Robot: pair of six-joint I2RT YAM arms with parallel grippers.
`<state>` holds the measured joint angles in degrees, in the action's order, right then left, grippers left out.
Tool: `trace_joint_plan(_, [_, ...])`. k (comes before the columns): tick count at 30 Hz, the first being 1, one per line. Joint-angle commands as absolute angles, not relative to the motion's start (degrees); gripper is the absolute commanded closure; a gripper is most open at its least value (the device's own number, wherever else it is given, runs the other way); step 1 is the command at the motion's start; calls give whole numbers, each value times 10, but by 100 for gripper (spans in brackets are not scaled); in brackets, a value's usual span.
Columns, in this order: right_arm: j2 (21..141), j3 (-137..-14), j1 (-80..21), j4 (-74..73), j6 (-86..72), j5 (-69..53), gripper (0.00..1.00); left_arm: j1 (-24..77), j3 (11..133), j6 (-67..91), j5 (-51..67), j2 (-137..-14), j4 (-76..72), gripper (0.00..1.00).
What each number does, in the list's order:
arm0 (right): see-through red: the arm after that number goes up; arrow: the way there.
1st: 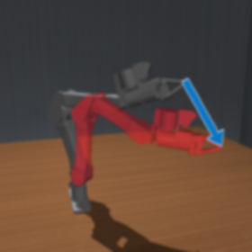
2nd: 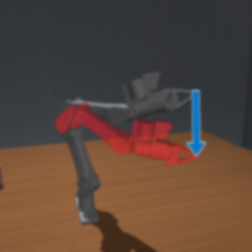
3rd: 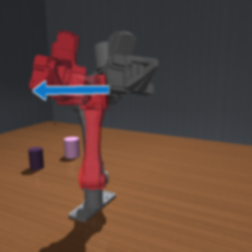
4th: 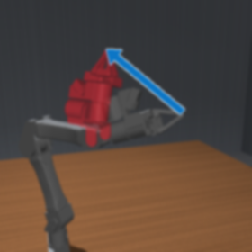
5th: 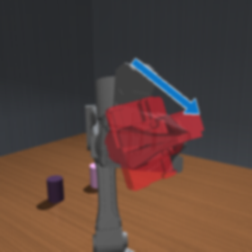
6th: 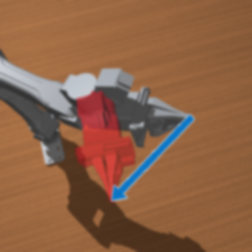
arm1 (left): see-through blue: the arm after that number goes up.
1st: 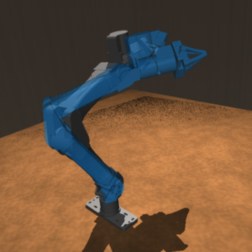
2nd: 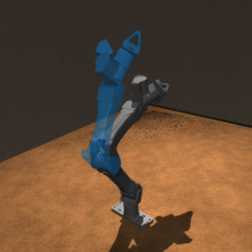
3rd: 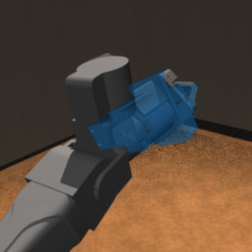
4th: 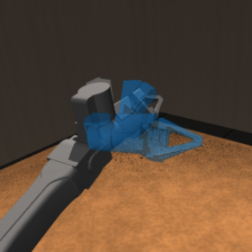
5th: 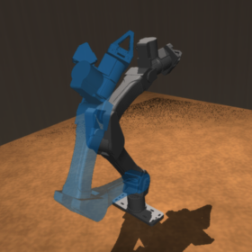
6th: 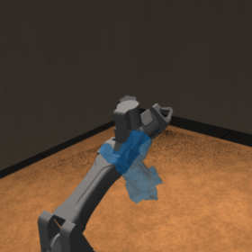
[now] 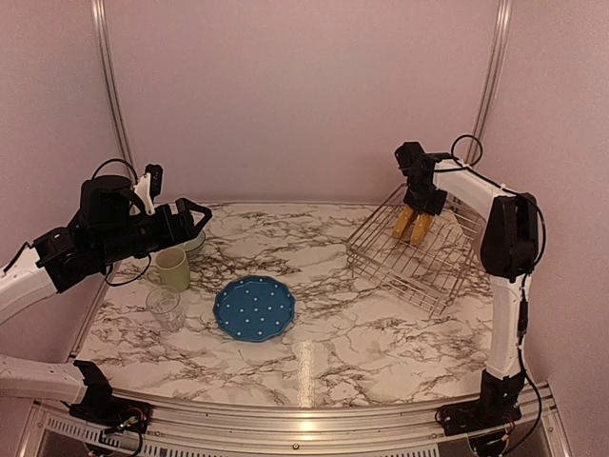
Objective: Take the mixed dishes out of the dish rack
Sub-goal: Grab the plate from the dish rack.
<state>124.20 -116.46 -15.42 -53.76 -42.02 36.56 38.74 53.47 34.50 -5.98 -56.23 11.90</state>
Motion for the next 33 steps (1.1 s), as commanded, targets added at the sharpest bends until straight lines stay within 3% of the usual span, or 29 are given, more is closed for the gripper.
trace_joint_plan(1, [1228,-1198,-169,-580,-390,417,100,388,523,345,-51,-563,120,7])
trace_joint_plan(11, [1197,-1197,-173,-576,-378,419,100,388,521,348,-46,-565,115,7])
trace_joint_plan(17, [1194,-1192,-166,-532,-347,332,100,388,522,347,-45,-567,117,7])
trace_joint_plan(27, [1173,-1196,-171,-550,-334,359,100,388,513,350,-48,-564,118,7])
trace_joint_plan(33, [1143,-1167,-166,-508,-305,286,100,388,518,349,-43,-574,113,7])
